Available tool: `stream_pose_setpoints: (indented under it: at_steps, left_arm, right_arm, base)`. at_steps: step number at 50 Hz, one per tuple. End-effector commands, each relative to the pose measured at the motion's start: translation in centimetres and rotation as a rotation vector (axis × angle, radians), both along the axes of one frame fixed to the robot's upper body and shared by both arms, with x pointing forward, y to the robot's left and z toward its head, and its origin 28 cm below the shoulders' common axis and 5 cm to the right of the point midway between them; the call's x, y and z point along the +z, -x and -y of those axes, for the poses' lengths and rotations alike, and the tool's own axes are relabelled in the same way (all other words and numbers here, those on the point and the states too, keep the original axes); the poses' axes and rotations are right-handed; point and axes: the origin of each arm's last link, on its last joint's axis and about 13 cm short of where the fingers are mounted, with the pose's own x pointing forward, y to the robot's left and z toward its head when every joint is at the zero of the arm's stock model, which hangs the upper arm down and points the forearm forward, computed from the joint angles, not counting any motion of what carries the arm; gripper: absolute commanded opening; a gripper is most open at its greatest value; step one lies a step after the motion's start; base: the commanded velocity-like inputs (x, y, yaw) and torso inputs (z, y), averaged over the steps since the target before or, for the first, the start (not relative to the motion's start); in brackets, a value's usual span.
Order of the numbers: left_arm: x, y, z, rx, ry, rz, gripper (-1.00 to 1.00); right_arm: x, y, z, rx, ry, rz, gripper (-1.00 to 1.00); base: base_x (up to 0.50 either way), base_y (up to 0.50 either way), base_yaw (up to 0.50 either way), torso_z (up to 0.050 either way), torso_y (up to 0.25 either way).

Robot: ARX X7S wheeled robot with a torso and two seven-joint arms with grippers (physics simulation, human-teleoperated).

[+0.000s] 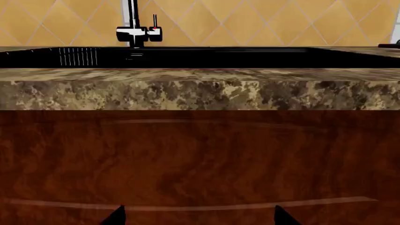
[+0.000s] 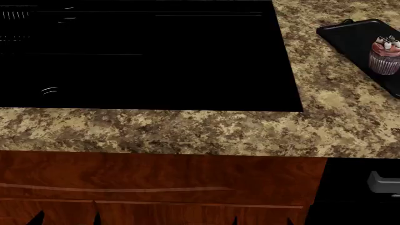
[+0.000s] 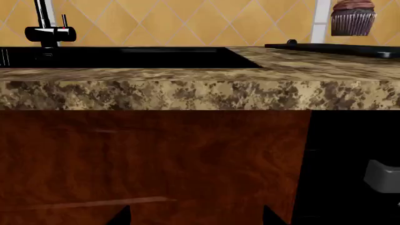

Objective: Move the fresh-baked cupcake off the tray onto the counter, and place the bowl used for mixing into the sink.

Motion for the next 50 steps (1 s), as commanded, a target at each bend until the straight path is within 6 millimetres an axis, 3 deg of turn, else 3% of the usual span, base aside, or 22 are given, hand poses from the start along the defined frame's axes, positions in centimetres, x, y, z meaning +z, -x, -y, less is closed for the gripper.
stream_pose_setpoints:
  at_steps: [1, 10, 25, 33, 39, 50]
  left_arm:
    - [0.0, 0.0, 0.0, -0.011, -0.01, 0.0, 1.0]
    - [0.1, 0.0, 0.0, 0.0, 0.0, 0.002, 1.0]
    - [-0.1, -0.1, 0.0, 0.002, -0.002, 0.0, 1.0]
    - [0.0, 0.0, 0.0, 0.004, 0.002, 0.004, 1.0]
    - [0.0, 0.1, 0.0, 0.002, -0.002, 0.001, 1.0]
    - [-0.1, 0.0, 0.1, -0.003, -0.007, -0.002, 1.0]
  right_arm:
    - [0.0, 0.0, 0.0, 0.0, 0.0, 0.0, 1.0]
    - [0.2, 0.0, 0.0, -0.012, 0.0, -0.001, 1.0]
    - [0.2, 0.2, 0.1, -0.015, -0.012, 0.004, 1.0]
    - [0.6, 0.6, 0.1, -0.01, -0.022, 0.007, 1.0]
    - [-0.1, 0.0, 0.0, -0.001, -0.002, 0.001, 1.0]
    - [-0.5, -0.2, -0.1, 0.011, 0.008, 0.0, 1.0]
  base:
    - [0.0, 0.0, 0.0, 0.0, 0.0]
    - [0.0, 0.0, 0.0, 0.0, 0.0]
    - [-0.5, 0.0, 0.0, 0.0, 0.0]
    - [0.0, -0.03, 0.0, 0.0, 0.0]
    - [0.0, -0.46, 0.0, 0.0, 0.0]
    - [0.0, 0.0, 0.0, 0.0, 0.0]
